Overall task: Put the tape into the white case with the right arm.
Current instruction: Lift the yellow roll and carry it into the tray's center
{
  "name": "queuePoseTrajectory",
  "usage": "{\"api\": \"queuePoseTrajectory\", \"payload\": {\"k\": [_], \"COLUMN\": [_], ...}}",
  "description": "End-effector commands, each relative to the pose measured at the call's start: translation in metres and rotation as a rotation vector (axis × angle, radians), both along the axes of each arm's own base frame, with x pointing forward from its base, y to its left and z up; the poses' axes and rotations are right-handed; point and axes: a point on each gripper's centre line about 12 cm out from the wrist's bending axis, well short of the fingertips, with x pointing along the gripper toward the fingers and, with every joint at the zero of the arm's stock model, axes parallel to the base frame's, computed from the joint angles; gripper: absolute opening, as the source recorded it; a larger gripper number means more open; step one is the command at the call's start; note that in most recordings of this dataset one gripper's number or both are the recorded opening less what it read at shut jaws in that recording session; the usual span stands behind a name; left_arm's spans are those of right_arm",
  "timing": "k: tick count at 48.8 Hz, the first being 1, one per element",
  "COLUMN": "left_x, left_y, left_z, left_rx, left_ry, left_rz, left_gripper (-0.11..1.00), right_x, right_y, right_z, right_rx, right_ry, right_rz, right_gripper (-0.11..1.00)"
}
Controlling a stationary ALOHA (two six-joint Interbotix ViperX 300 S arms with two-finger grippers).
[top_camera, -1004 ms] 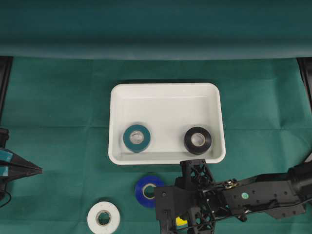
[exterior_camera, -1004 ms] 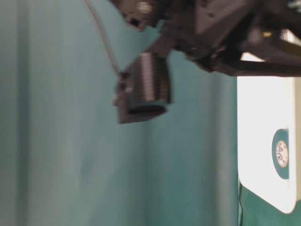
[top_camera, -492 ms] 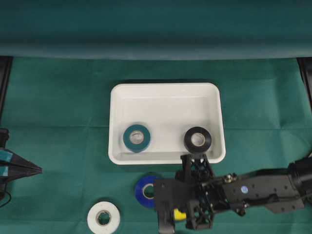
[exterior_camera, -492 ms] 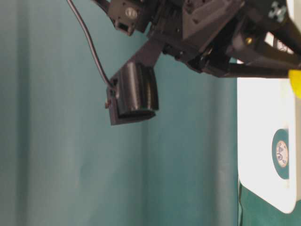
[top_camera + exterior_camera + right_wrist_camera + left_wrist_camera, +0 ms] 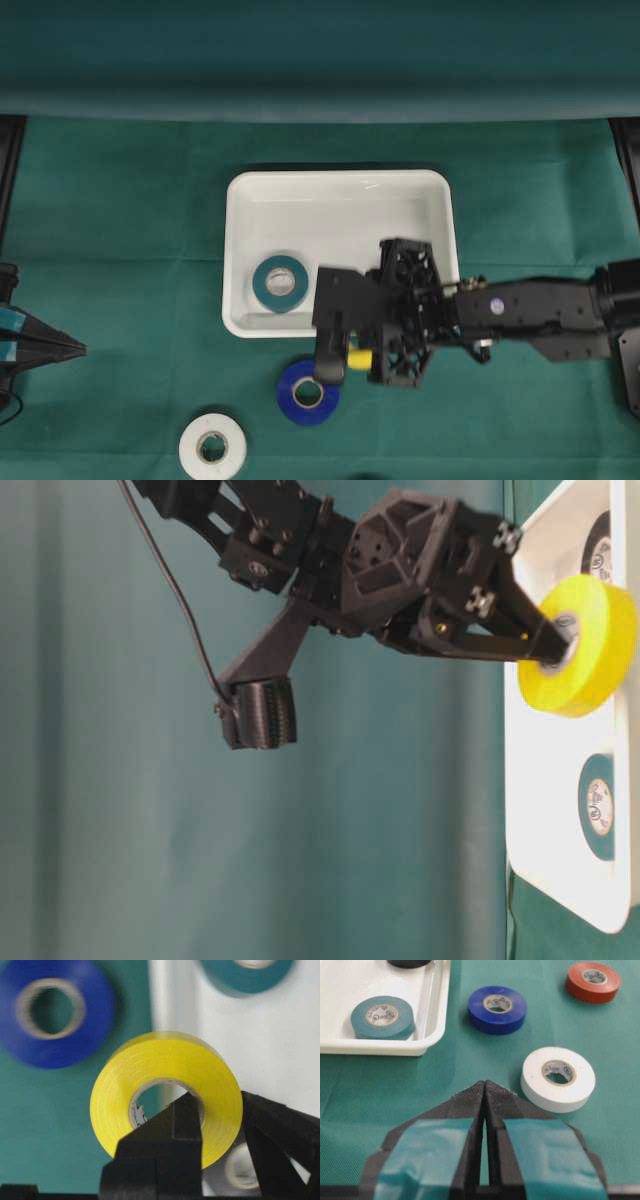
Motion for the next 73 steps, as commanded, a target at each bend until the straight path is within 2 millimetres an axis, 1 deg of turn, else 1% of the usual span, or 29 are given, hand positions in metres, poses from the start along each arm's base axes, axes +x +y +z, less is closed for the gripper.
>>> {"api": "queuePoseTrajectory", "payload": {"k": [1, 7, 14, 19, 26, 32, 42, 56, 58, 61, 65, 66, 68, 70, 71, 73], "left_x": [0.001, 0.001, 0.001, 0.001, 0.001, 0.001, 0.001, 0.001, 0.001, 0.001, 0.001, 0.001, 0.001, 0.001, 0.001, 0.001], "left_y": [0.000, 0.000, 0.000, 0.000, 0.000, 0.000, 0.000, 0.000, 0.000, 0.000, 0.000, 0.000, 0.000, 0.000, 0.000, 0.000], "left_z": [0.004, 0.004, 0.004, 0.004, 0.004, 0.004, 0.004, 0.004, 0.004, 0.004, 0.004, 0.004, 0.004, 0.004, 0.004, 0.004], "left_rx": [-0.003, -0.004, -0.001, -0.003, -0.001, -0.003, -0.003, -0.003, -0.003, -0.001, -0.003, -0.001, -0.003, -0.001, -0.003, -0.003], "left_ry": [-0.012, -0.011, -0.012, -0.012, -0.012, -0.012, -0.012, -0.012, -0.012, -0.012, -0.012, -0.012, -0.012, -0.012, -0.012, -0.012], "left_rz": [0.002, 0.002, 0.002, 0.002, 0.002, 0.002, 0.002, 0.002, 0.002, 0.002, 0.002, 0.002, 0.002, 0.002, 0.002, 0.002], "left_gripper": [0.00, 0.00, 0.00, 0.00, 0.00, 0.00, 0.00, 0.00, 0.00, 0.00, 0.00, 0.00, 0.00, 0.00, 0.00, 0.00], "right_x": [0.005, 0.005, 0.002, 0.000, -0.002, -0.003, 0.002, 0.002, 0.002, 0.001, 0.000, 0.000, -0.001, -0.001, -0.001, -0.002], "right_y": [-0.018, -0.045, -0.078, -0.095, -0.113, -0.120, -0.120, -0.119, -0.119, -0.119, -0.119, -0.119, -0.118, -0.118, -0.118, -0.118], "right_z": [0.020, 0.018, 0.010, 0.006, 0.002, 0.000, -0.001, -0.002, -0.002, -0.003, -0.005, -0.005, -0.006, -0.007, -0.007, -0.007], "right_rx": [-0.010, -0.012, -0.009, -0.008, -0.008, -0.012, -0.028, -0.026, -0.025, -0.024, -0.024, -0.024, -0.023, -0.022, -0.022, -0.022], "right_ry": [-0.080, -0.105, -0.124, -0.139, -0.162, -0.164, -0.182, -0.192, -0.190, -0.186, -0.181, -0.179, -0.178, -0.176, -0.178, -0.178], "right_rz": [-0.030, -0.080, -0.147, -0.180, -0.210, -0.216, -0.172, -0.166, -0.168, -0.169, -0.168, -0.168, -0.168, -0.167, -0.168, -0.166], "right_gripper": [0.01, 0.01, 0.01, 0.01, 0.01, 0.01, 0.01, 0.01, 0.06, 0.18, 0.40, 0.48, 0.60, 0.70, 0.71, 0.66]}}
